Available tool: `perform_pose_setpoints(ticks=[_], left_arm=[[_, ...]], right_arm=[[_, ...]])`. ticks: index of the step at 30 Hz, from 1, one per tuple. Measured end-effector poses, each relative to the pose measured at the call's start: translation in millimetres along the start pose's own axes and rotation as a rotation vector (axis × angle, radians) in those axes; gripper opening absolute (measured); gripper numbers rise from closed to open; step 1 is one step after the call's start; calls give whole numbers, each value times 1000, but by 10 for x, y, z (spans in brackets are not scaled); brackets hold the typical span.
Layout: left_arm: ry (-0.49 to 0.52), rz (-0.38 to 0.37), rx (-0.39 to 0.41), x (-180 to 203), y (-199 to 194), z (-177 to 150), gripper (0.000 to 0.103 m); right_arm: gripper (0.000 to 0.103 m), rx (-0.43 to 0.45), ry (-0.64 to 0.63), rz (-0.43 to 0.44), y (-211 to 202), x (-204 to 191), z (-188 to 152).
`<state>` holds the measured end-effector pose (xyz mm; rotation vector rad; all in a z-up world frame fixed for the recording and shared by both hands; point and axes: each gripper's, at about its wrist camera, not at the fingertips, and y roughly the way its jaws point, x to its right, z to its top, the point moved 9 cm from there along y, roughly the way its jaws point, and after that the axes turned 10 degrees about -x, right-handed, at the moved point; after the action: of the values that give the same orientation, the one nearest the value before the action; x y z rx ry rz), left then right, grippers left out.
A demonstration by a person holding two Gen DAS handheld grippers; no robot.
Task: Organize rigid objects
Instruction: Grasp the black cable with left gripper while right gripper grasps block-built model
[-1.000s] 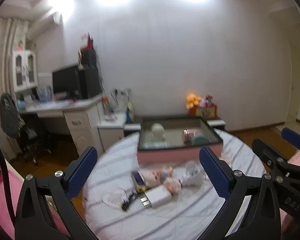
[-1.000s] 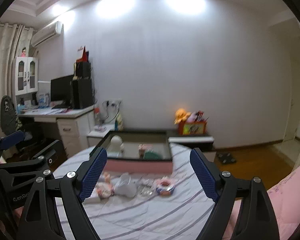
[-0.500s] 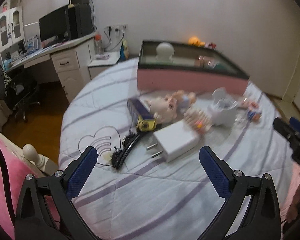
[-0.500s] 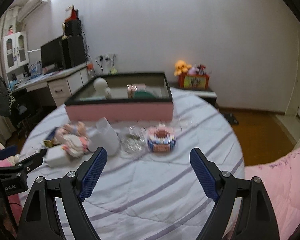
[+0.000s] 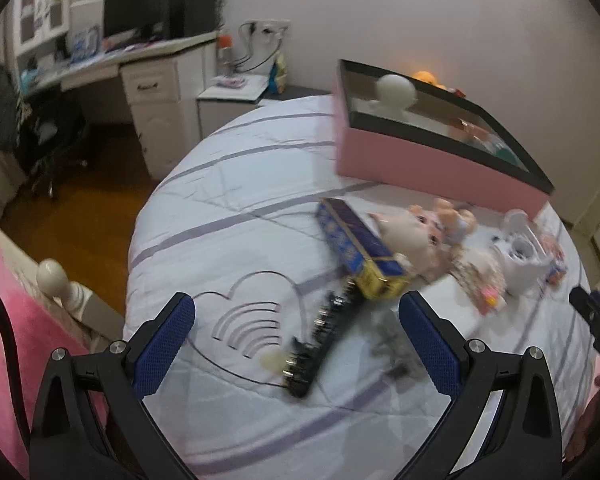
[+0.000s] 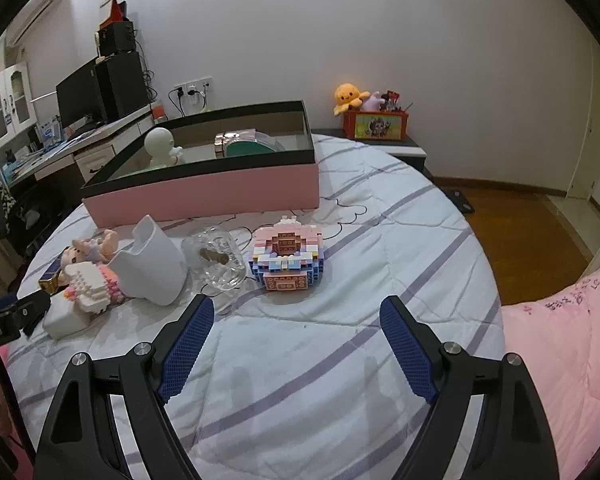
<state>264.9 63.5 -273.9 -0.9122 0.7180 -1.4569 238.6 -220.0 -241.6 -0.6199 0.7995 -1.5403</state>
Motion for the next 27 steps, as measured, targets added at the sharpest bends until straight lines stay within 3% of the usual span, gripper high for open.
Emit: perform_pose_setpoints(ticks=[2,7,10,13,15,17,20,23,27], left_arm=[[15,-15,-18,-22,-15,-26,103],[87,84,-23,-136,60,-90,100],[104,89,-22,-96,121,-89,97],[161,96,-4,44,113,-47,80],[214,69,1,182,108,-42,51],[244,52,10,282,101,-50,37],[277,90,35,344,71,-73,29],[244,46,30,324,13,-99,20],[220,31,39,311,-93,-115,18]], right_arm=[[86,-8,-1,-2,31,-1,12],[86,-20,-27,-5,84,-44,28],[86,-30,-28,-8,119,-38,25],[86,-46,-12,-3,146,-9,13],[86,-50,0,1,146,20,14],[86,-52,6,-1,147,48,22],[86,-49,16,-6,141,105,44],[86,-67,25,6,185,160,71],[86,-127,25,57,336,156,108]])
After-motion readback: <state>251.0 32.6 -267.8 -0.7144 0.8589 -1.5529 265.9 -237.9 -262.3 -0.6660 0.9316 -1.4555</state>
